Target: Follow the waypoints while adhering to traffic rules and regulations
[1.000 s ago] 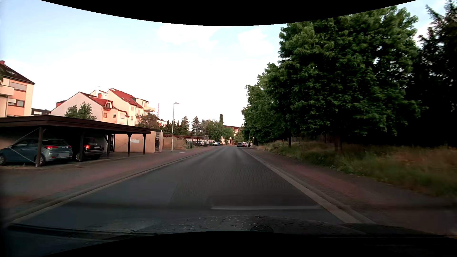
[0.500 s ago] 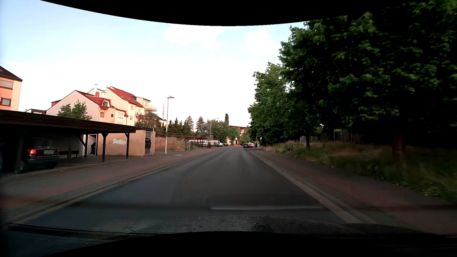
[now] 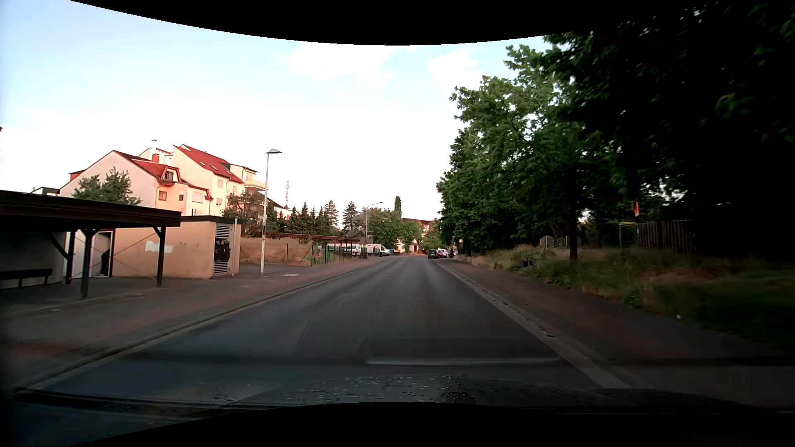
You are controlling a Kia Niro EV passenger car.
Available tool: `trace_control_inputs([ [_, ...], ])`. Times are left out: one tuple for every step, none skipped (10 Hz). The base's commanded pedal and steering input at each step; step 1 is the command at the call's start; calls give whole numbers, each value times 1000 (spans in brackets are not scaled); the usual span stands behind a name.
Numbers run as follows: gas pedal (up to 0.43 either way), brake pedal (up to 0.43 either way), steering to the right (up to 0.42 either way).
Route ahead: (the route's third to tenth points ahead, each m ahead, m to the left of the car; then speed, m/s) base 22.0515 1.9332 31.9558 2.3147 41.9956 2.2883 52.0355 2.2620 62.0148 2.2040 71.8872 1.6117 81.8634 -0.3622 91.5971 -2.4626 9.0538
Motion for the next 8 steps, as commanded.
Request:
trace_control_inputs([
  [28,0,-13],
  [28,0,-13],
  [28,0,-13],
  [28,0,-10],
  [28,0,-7],
  [28,0,-7],
  [28,0,-7],
  [28,0,-7],
])
